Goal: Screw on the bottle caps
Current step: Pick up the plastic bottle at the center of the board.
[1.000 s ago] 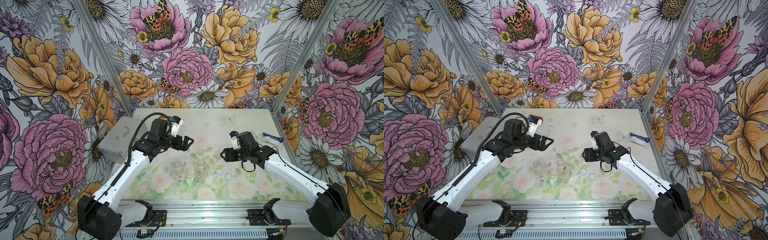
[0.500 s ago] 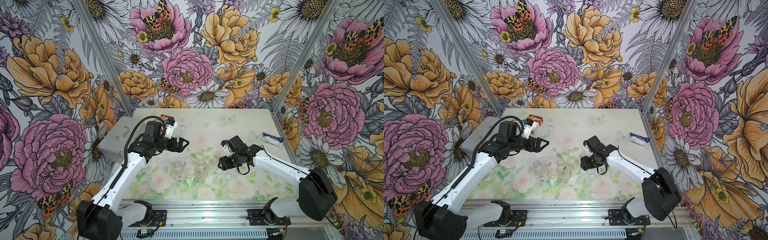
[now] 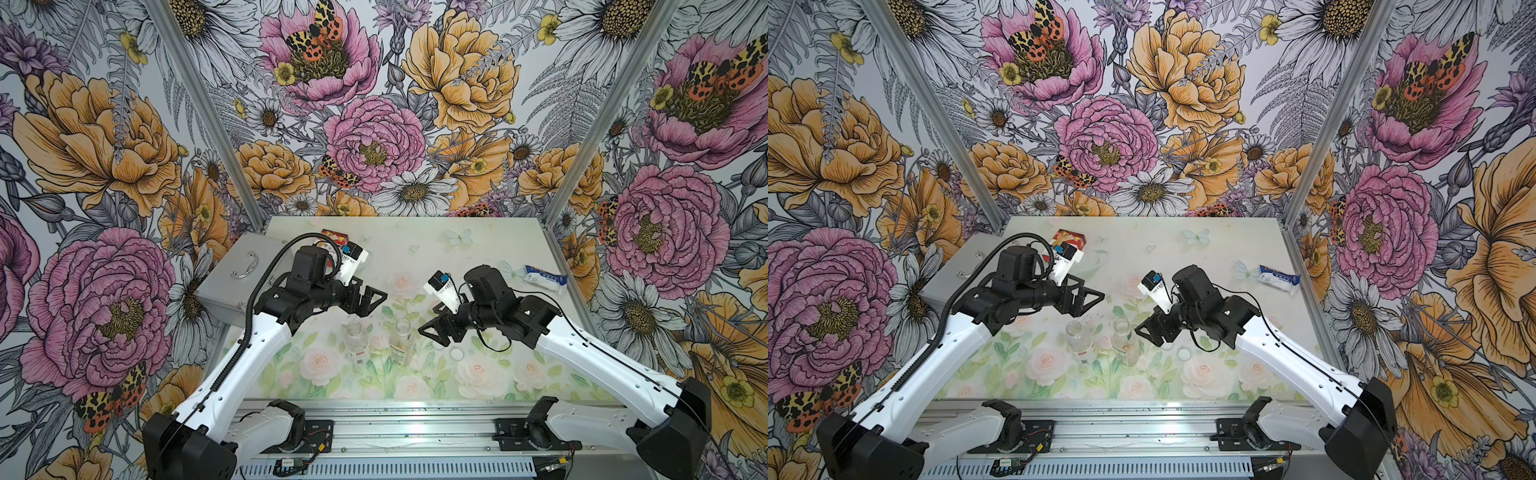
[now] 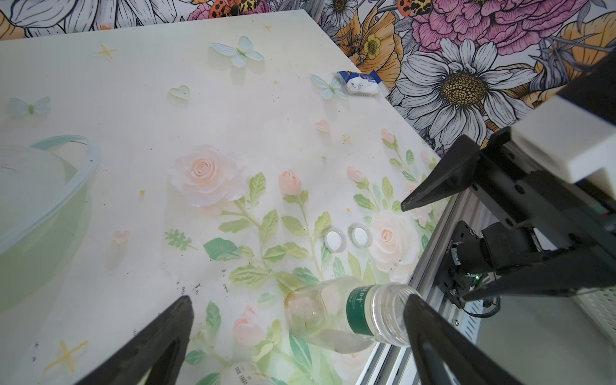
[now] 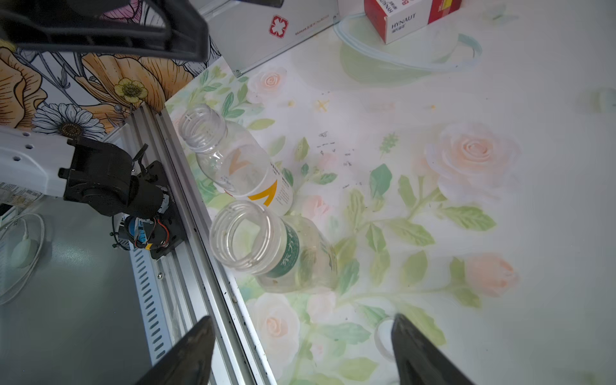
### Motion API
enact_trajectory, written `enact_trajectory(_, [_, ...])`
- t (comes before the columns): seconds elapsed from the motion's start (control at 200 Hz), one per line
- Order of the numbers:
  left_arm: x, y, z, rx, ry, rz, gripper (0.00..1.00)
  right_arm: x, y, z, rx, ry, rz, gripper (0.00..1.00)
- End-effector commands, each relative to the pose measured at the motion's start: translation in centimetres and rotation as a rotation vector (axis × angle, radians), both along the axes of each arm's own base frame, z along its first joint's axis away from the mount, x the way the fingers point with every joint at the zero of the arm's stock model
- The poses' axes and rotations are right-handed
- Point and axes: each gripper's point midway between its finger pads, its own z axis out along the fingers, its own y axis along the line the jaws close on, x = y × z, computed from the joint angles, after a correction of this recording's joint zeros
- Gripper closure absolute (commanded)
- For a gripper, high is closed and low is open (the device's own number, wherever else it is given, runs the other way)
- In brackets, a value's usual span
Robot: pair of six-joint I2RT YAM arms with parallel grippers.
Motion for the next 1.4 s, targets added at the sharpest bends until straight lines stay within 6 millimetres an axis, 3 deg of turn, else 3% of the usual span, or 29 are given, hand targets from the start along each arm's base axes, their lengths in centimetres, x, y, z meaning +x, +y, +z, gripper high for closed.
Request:
enact_trajectory(0.0, [0.0, 0.0, 0.9, 0.012, -0.052, -0.023, 0.01, -0.6, 2.5, 1.3, 0.081, -0.119, 0.102, 0.15])
enact_trajectory(0.15, [0.2, 0.5, 1.2, 0.017, -0.074, -0.009, 0.01, -1.0, 3.9, 1.6, 0.096, -0.188, 0.134, 0.13])
enact_trajectory(0.44, [0.6, 1.1, 1.2, 0.025, -0.082, 0.012, 0.01, 0.4, 5.0, -1.8, -0.035, -0.214, 0.112, 0.18])
enact_trajectory(0.631, [0.5, 1.0, 1.4, 0.02, -0.086, 0.006, 0.01, 1.2, 5.3, -2.3, -0.045, -0.211, 0.074, 0.41])
enact_trajectory(0.711, [0.5, 0.9, 1.3, 0.021, -0.084, 0.004, 0.01, 1.4, 5.4, -1.9, -0.019, -0.221, 0.055, 0.43])
enact_trajectory(0.981, [0.4, 0.8, 1.3, 0.017, -0.084, -0.004, 0.01, 1.4, 6.2, -2.7, -0.004, -0.209, 0.059, 0.37])
enact_trajectory(1.281, [-0.1, 0.6, 1.5, 0.016, -0.104, -0.03, 0.01, 1.5, 5.5, -2.1, -0.002, -0.231, 0.023, 0.61])
enact_trajectory(1.396, [-0.7, -0.3, 1.8, 0.014, -0.13, -0.083, 0.01, 3.1, 4.5, -0.6, 0.018, -0.232, -0.089, 0.69])
